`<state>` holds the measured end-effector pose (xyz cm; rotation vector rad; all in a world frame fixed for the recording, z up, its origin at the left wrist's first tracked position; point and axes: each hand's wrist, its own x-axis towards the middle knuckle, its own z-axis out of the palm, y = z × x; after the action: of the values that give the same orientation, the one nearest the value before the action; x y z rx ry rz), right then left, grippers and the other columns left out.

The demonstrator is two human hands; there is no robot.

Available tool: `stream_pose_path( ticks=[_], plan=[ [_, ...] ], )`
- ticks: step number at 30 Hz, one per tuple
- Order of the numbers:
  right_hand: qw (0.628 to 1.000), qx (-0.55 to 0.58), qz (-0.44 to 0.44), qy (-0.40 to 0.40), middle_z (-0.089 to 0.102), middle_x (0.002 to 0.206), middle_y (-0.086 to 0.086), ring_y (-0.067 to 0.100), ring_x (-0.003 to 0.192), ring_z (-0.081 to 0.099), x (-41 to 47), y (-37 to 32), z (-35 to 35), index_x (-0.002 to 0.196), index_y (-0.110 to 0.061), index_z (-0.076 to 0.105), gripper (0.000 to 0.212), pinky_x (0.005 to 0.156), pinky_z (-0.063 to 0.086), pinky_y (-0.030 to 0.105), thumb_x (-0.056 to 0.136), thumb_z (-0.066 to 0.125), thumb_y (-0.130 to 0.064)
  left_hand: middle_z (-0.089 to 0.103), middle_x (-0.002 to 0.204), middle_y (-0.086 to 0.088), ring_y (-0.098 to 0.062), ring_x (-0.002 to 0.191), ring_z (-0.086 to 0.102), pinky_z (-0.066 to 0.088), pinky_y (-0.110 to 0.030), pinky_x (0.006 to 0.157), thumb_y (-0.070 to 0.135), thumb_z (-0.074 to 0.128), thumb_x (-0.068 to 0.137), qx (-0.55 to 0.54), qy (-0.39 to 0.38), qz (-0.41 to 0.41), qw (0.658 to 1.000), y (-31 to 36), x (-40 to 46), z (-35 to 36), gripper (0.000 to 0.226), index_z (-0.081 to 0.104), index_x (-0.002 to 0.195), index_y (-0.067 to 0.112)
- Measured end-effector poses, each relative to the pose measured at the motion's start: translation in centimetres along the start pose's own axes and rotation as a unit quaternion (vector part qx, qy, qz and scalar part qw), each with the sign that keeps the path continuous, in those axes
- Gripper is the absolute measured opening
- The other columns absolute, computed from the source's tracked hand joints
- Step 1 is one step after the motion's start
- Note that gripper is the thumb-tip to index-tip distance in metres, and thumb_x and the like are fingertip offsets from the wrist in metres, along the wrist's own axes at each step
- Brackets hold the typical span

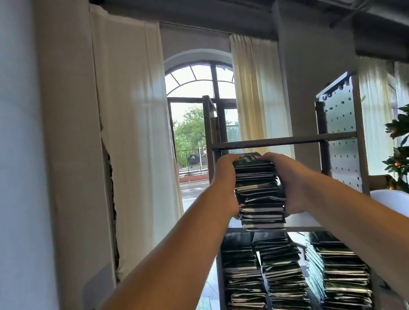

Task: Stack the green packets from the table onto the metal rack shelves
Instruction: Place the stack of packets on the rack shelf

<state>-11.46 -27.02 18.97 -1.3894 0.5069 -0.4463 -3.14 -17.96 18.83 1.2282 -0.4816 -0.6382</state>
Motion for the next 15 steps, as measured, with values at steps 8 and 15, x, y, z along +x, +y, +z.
stream_pose_path(
  ticks=[8,15],
  plan=[
    [0.999,-0.013,0.008,0.03,0.07,0.102,0.015,0.036,0.101,0.066,3.2,0.8,0.1,0.101,-0.015,0.064,0.041,0.103,0.047,0.051,0.09,0.054,-0.053,0.064,0.083,-0.011,-0.026,0.075,0.061,0.05,-0.033,0.072,0.042,0.033,0.105,-0.001,0.05,0.076,0.996,-2.1,1.5,0.2,0.044,0.063,0.089,0.013],
    [0.999,-0.004,0.007,0.038,0.068,0.108,0.016,0.035,0.1,0.066,5.3,1.2,0.0,0.107,-0.015,0.062,0.041,0.098,0.049,0.05,0.089,0.053,-0.05,0.06,0.132,-0.017,-0.031,0.114,0.06,0.046,-0.041,0.099,0.061,0.011,0.104,0.099,0.099,0.076,0.987,-1.9,2.0,1.0,0.072,0.049,0.142,0.013]
  ],
)
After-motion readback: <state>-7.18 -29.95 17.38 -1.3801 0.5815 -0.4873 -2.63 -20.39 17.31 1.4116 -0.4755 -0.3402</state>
